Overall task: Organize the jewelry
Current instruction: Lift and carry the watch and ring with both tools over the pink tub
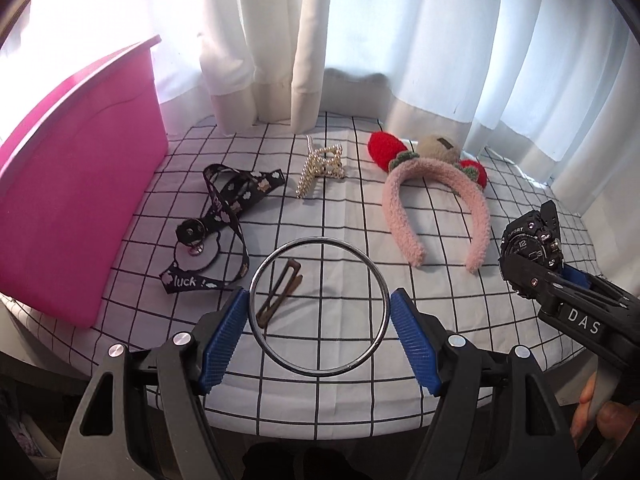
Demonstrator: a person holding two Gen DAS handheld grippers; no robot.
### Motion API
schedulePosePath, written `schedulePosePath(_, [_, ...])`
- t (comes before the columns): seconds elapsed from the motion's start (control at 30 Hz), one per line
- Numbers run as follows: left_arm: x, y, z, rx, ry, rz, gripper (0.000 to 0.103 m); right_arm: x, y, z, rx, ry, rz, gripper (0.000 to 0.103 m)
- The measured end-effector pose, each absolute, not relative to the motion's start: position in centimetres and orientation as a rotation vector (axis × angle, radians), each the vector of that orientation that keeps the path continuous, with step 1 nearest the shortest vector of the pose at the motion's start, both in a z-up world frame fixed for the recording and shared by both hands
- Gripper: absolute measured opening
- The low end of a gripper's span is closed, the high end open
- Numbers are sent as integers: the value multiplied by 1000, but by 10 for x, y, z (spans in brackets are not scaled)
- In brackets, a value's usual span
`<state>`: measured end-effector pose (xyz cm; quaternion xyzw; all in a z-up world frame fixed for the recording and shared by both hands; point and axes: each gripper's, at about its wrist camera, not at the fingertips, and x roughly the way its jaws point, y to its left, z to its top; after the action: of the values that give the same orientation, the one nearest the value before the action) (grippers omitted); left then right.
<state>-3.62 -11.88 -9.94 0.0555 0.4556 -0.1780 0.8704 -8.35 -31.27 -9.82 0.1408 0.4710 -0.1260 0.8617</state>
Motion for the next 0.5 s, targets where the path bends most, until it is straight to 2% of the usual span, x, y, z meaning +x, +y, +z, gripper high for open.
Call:
schedulePosePath(0.27, [-18, -77, -27, 45, 813, -334, 71, -40, -266, -44, 223, 894, -171, 65])
schedulePosePath(0.5, [10, -11, 24, -23, 714, -232, 71, 14, -197, 12, 143, 788, -35, 65])
